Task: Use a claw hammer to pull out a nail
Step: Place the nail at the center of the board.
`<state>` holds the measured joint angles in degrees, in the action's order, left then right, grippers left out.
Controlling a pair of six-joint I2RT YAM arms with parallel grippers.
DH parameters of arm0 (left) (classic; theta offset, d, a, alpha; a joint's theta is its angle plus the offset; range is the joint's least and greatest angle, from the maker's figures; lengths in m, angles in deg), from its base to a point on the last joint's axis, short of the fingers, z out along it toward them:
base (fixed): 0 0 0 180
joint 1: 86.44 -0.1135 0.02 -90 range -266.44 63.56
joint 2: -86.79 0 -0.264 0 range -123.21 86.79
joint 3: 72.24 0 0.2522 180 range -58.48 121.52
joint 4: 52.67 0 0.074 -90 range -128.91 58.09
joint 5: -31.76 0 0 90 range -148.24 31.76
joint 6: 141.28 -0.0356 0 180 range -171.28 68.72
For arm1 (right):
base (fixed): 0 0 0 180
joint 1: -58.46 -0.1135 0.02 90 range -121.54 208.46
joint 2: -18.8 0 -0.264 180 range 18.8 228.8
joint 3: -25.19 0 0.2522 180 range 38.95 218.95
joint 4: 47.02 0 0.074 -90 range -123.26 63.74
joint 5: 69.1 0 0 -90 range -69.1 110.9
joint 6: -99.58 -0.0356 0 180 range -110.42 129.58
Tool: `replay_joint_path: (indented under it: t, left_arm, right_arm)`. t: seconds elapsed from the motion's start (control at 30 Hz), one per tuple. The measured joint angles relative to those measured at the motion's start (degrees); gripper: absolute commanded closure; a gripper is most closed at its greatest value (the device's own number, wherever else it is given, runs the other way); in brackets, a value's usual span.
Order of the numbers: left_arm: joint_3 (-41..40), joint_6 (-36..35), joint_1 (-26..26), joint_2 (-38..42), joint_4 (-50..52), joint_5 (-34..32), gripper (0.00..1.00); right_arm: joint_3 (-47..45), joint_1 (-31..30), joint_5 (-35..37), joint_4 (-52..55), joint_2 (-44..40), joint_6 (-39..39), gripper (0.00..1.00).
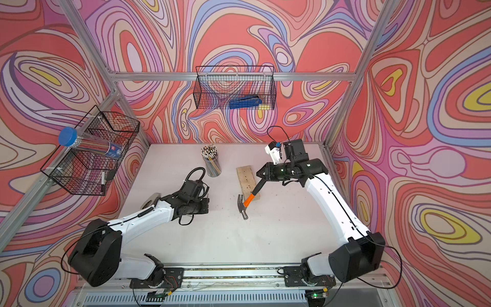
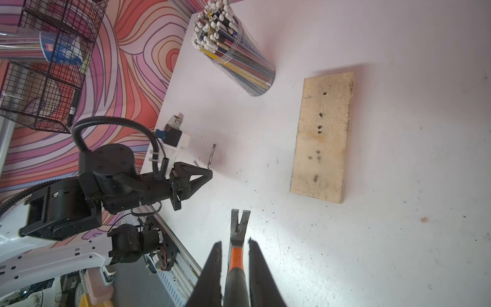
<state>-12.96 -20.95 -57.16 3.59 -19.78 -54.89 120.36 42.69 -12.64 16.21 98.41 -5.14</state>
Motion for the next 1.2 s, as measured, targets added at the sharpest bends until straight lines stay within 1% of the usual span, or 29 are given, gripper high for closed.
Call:
replay_joint_path:
  t: [0.2,0.47,0.53,0.6,0.77,1.03,1.2]
  left_arm:
    - [5.97,1.25,-0.85,-8.26,4.72,-0.85,1.00]
    - [10.03,1.73,-1.16,-14.38,9.18,-1.95,1.00]
    - [10.38,1.97,-1.16,-14.49,9.53,-2.01,0.96]
    - [10.56,2.32,-1.16,-14.64,10.08,-2.38,0.88]
    - [11.21,2.91,-1.16,-15.02,11.65,-3.87,0.81]
    - [12.00,2.93,-1.16,-15.50,13.05,-4.98,0.79]
    - [12.15,2.73,-1.16,-15.50,13.81,-4.94,0.76]
  right_arm:
    - [-0.81,0.00,1.46,-0.22,0.00,-0.20,1.00]
    - [-1.64,0.00,2.84,-0.20,0.02,-0.33,1.00]
    - [-1.88,0.00,3.04,-0.20,0.02,-0.35,1.00]
    - [-1.95,0.00,3.28,-0.17,0.04,-0.33,1.00]
    - [-2.73,0.00,3.80,-0.52,0.04,-0.33,1.00]
    - [-3.80,0.00,4.76,-0.83,0.04,-0.33,1.00]
    - [-4.22,0.00,5.62,-1.31,0.02,-0.39,1.00]
